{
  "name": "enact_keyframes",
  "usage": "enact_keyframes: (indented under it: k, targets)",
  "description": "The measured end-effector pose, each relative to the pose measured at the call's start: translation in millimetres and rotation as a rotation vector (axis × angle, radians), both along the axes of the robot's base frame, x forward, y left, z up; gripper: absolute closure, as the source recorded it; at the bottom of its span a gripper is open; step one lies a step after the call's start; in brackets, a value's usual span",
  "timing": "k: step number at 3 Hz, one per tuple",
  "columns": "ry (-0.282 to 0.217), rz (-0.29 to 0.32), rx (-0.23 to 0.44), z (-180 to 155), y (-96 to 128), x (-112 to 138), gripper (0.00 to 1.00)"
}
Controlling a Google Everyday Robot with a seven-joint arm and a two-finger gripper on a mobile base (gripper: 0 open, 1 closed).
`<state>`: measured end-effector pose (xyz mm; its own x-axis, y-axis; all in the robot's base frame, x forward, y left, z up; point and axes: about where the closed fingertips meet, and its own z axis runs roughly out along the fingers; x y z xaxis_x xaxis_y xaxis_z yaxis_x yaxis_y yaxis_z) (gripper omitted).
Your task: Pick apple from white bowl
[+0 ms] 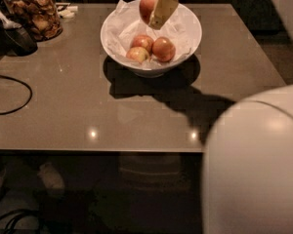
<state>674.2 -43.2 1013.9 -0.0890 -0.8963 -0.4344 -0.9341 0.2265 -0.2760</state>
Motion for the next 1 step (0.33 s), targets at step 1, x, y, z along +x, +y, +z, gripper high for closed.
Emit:
enact_keyframes:
  k: [1]
  targets:
    - [-0.045,0.039,0.024,14.6,-5.0,-38.9,1.00]
